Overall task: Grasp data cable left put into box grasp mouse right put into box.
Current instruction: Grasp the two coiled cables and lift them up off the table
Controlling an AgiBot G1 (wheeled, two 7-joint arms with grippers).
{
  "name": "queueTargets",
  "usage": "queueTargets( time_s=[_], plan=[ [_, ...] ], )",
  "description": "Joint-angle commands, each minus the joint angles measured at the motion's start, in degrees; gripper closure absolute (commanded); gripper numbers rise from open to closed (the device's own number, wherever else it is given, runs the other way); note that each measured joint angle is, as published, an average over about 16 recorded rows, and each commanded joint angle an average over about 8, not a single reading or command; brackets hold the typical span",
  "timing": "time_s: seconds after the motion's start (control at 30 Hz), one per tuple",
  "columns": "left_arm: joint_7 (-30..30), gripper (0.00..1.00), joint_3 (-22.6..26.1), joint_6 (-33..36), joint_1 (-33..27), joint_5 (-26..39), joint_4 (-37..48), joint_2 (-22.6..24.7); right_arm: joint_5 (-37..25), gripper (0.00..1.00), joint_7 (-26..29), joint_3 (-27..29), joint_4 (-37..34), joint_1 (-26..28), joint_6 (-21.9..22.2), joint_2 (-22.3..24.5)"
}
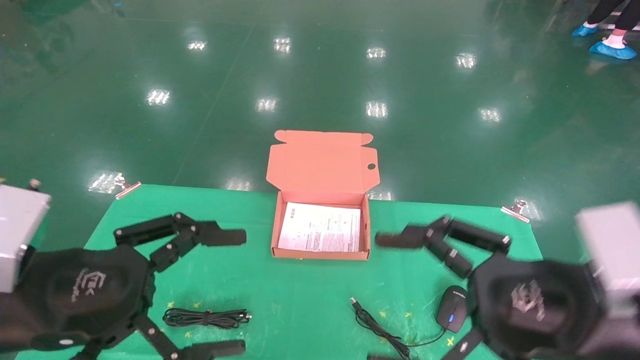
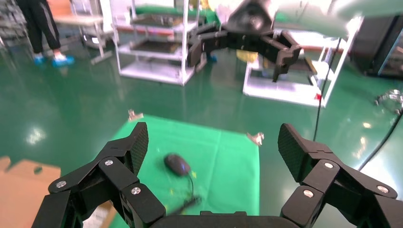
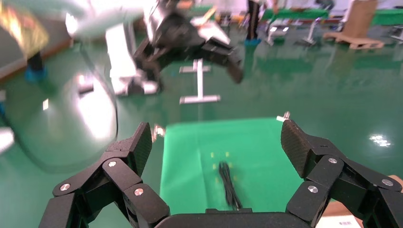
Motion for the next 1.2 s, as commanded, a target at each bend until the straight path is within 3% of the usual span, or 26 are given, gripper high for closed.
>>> queueTargets(
  time_s=[0.03,0.23,0.47,0.63,0.9,1.2],
  plan=[
    [-0.29,0.0,0.39,0.75,-0.39,0.64,0.1,-0.01,-0.6,0.0,-0.34,-0.12,0.27,0.23,-0.25,0.03],
    [-1.93,0.0,9.13,3.2,-8.03,12.47,0.2,1.04,-12.5,0.0,-5.55,-5.75,1.96,7.33,-2.81,-0.96],
    [-0.23,0.0,23.58,3.22,-20.14,30.35,1.42,5.02,-29.31,0.0,-15.09,-19.21,2.36,17.66,-3.57,-3.99],
    [3.0,0.0,30.52,1.39,-24.35,40.43,6.67,9.41,-41.01,0.0,-18.88,-27.31,2.07,21.95,-1.71,-6.99],
    [5.11,0.0,35.2,-5.11,-25.58,52.5,15.76,16.14,-54.5,0.0,-16.72,-32.52,-0.48,20.7,5.06,-12.11],
    [4.09,0.0,37.39,-12.2,-25.65,59.56,26.0,22.55,-61.37,0.0,-10.09,-33.97,-11.99,18.67,12.72,-19.06]
  ],
)
